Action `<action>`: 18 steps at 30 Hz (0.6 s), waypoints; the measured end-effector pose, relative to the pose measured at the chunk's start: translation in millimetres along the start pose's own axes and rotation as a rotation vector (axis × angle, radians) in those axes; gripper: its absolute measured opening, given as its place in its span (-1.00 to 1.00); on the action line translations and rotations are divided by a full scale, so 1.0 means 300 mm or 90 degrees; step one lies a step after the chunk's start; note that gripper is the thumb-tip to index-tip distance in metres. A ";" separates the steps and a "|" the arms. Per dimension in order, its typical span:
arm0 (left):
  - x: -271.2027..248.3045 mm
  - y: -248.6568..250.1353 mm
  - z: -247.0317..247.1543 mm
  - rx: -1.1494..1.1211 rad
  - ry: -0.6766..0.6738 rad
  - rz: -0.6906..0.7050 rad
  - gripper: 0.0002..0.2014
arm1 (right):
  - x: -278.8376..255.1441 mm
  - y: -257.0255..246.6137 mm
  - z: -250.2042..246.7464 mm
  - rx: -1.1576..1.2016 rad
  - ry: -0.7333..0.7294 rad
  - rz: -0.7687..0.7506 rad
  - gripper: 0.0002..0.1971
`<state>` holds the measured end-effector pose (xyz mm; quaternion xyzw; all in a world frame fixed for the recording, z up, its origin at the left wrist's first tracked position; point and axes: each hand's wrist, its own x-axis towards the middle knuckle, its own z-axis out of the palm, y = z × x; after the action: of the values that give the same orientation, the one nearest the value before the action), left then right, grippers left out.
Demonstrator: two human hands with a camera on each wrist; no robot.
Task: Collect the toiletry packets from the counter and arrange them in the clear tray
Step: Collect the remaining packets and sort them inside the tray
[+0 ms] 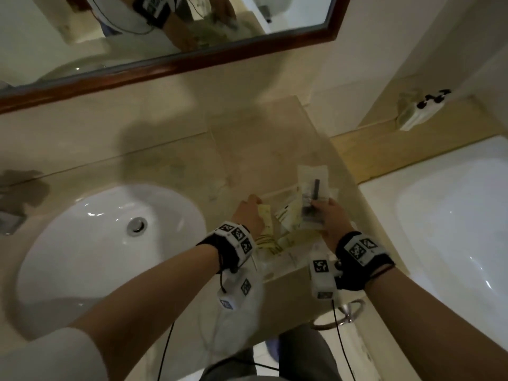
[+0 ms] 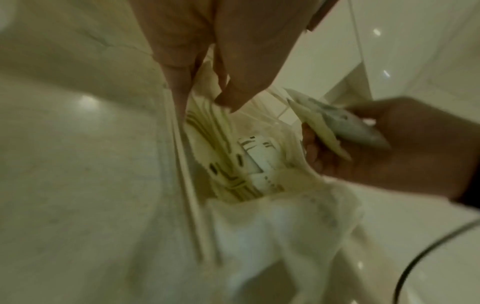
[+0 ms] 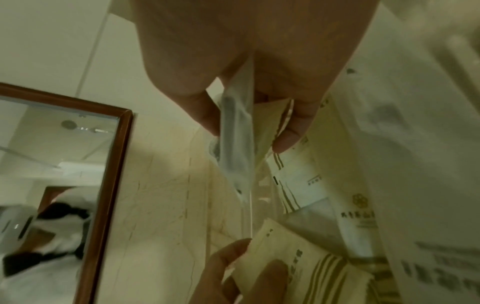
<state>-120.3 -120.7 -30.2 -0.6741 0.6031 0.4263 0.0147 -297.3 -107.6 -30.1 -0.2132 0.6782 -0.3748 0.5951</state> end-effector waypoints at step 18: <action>-0.098 0.061 0.139 0.154 0.123 -0.078 -0.40 | 0.073 -0.120 -0.110 -0.429 -0.279 -0.066 -0.71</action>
<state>-155.9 -79.9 -30.4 -0.7405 0.6065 0.2823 0.0637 -339.3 -138.0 -16.6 -0.5053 0.6085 -0.1069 0.6024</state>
